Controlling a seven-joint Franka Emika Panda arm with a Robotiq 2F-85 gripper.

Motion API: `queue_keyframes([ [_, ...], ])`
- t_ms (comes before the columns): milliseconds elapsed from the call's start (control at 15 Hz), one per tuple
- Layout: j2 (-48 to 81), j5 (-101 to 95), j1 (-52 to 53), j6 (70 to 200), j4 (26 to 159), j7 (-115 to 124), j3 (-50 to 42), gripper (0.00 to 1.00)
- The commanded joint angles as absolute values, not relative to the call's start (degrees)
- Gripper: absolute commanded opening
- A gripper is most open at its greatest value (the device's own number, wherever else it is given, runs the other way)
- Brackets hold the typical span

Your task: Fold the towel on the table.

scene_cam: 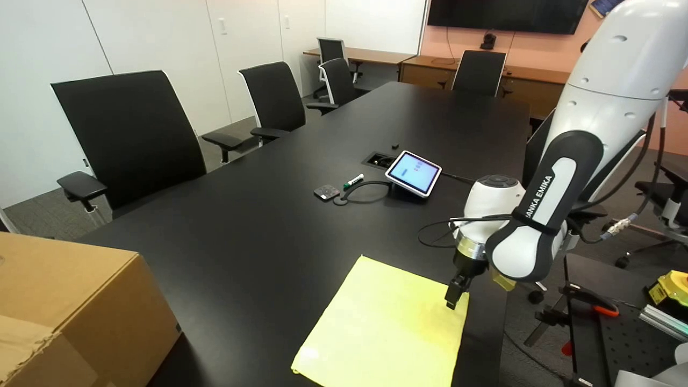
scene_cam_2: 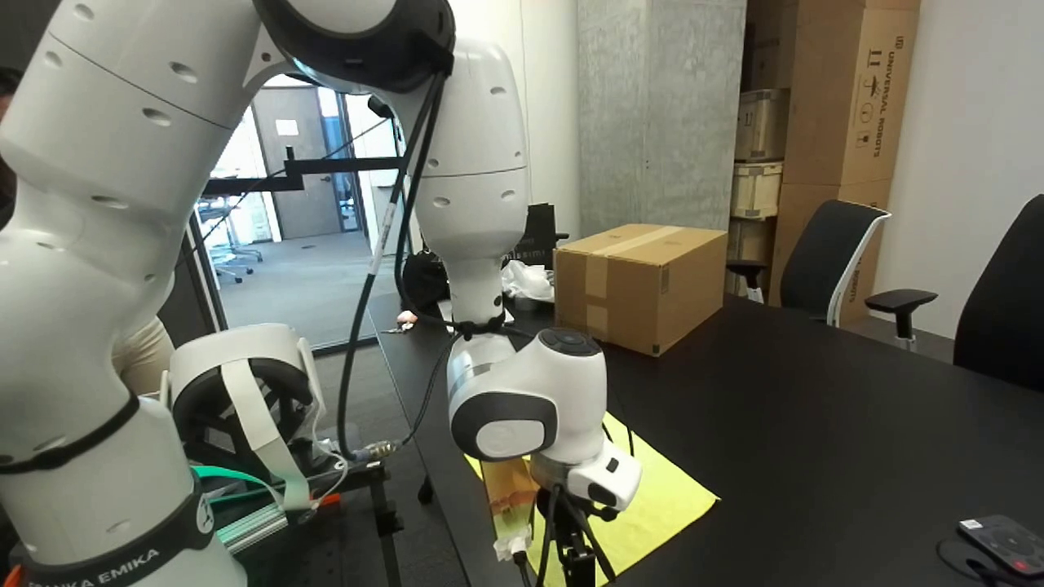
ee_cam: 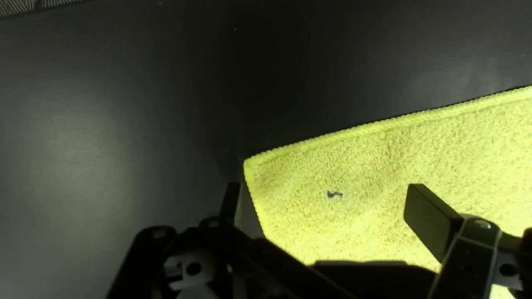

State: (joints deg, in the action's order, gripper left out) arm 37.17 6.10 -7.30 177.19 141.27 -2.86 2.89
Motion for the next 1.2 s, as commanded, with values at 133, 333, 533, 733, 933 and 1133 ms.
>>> queue_keyframes([
  [133,41.23,2.29,-14.15,179.23,138.61,-6.48,7.24,1.0],
  [333,41.89,0.66,-18.14,178.86,138.12,-8.58,10.08,1.0],
  [533,42.12,-0.42,-20.34,178.51,137.97,-9.97,11.27,1.0],
  [733,42.0,-0.65,-20.52,177.94,137.88,-10.1,11.21,1.0],
  [933,41.92,-0.59,-18.41,177.49,137.61,-9.4,9.69,1.0],
  [1133,41.71,-0.35,-16.97,177.16,137.52,-8.73,8.75,1.0],
])
